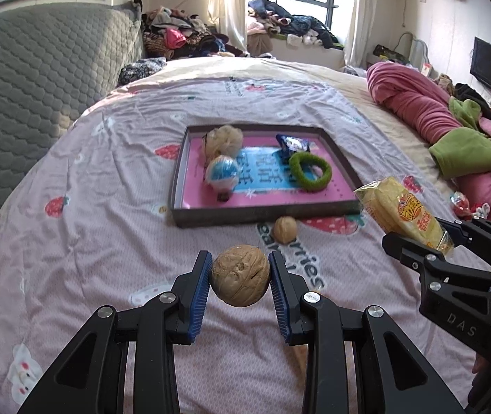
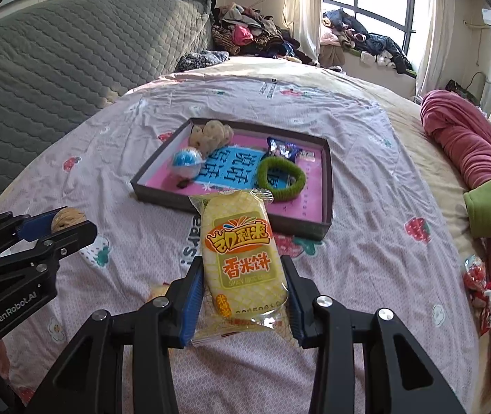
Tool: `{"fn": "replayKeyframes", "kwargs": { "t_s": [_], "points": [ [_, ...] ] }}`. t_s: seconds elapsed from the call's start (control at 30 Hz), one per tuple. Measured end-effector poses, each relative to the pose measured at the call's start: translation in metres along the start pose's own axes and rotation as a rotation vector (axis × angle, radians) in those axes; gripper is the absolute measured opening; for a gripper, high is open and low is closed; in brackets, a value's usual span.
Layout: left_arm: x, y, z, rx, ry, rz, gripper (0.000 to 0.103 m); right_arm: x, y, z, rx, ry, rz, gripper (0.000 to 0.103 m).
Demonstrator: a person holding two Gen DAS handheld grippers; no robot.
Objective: Organize objects
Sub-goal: 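Lift the bun and yellow cake pack and carry both over the tray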
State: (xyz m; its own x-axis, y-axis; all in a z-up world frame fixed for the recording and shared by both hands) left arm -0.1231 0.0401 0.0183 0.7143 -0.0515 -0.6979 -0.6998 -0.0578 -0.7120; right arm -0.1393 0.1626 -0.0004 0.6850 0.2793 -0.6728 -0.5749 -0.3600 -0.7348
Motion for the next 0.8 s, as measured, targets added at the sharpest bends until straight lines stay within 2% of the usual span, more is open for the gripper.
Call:
{"fn": "replayKeyframes", "kwargs": {
  "t_s": [0.5,0.8],
  "points": [
    [-0.066,-0.001,0.023,0.005,0.026,0.073,0.034,-0.040,-0.007,0.012,0.008,-0.015,0.049,0.042],
    [-0.097,0.029,0.030,-0.009,0.021,0.074,0.035,-0.063,0.008,0.028,0.007,-0.001,0.081,0.042]
  ]
}}
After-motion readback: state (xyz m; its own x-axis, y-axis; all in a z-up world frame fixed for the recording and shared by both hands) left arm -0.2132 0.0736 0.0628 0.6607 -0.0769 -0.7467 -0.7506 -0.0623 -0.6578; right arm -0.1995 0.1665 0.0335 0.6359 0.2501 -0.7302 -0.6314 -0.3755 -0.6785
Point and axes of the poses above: each gripper's, at about its wrist camera, not at the fingertips, and y roughly the way its jaws point, z to its right, x to its underside, the point moved 4 cm from there along y, roughly the way its jaws point, and after that the axes turned 10 degrees about -x, right-handed, at the moved point
